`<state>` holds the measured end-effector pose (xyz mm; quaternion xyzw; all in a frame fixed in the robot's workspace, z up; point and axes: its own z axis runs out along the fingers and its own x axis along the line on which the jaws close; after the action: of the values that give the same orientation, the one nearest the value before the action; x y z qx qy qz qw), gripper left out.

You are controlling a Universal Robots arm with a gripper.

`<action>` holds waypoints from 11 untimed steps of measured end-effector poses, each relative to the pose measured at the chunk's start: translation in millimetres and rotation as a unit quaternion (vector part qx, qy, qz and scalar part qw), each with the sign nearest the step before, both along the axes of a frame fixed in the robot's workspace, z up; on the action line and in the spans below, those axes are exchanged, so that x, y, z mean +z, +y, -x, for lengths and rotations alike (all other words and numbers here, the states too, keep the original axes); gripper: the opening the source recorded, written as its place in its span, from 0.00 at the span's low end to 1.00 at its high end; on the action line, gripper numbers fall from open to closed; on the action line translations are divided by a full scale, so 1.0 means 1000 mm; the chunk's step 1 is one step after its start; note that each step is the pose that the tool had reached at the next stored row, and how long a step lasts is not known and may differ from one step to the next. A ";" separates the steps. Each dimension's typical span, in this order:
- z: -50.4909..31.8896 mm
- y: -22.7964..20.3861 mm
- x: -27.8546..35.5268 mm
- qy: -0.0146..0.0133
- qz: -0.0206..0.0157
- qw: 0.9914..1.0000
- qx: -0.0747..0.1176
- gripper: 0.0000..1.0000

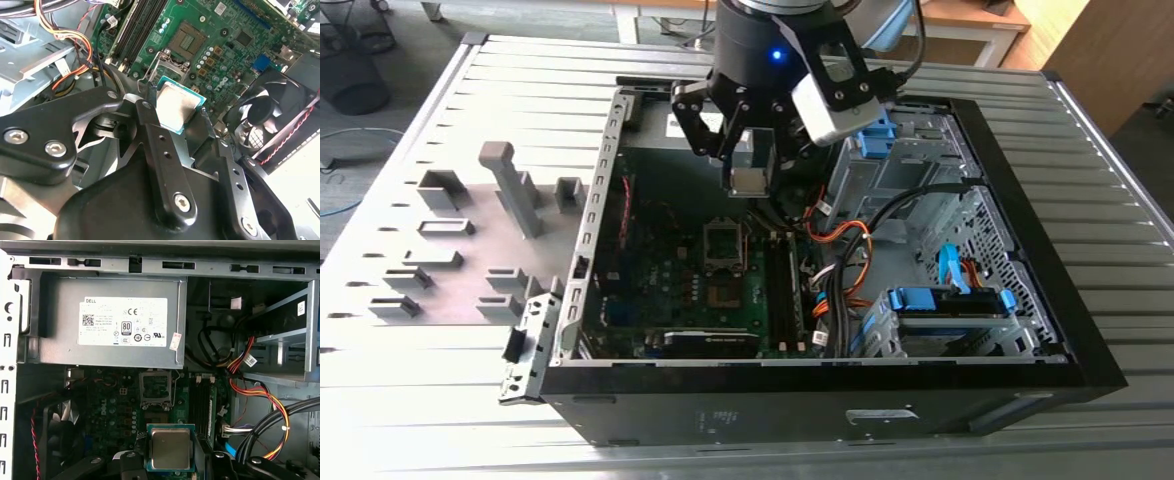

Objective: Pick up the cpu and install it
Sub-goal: 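Pick up the cpu and move it towards the insertion slot, then place the cpu into insertion slot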

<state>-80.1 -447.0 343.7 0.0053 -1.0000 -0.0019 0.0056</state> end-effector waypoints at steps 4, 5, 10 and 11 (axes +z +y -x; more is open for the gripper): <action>-0.0001 -0.0001 -0.0005 0.000 0.000 1.000 0.000 0.47; -0.0001 -0.0001 -0.0005 0.000 0.000 1.000 0.000 0.47; -0.0001 -0.0001 -0.0006 0.000 0.000 1.000 0.000 0.47; -0.0001 -0.0001 -0.0006 0.000 0.000 1.000 0.000 0.47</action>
<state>-80.0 -447.1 343.2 0.0052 -1.0000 -0.0019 0.0056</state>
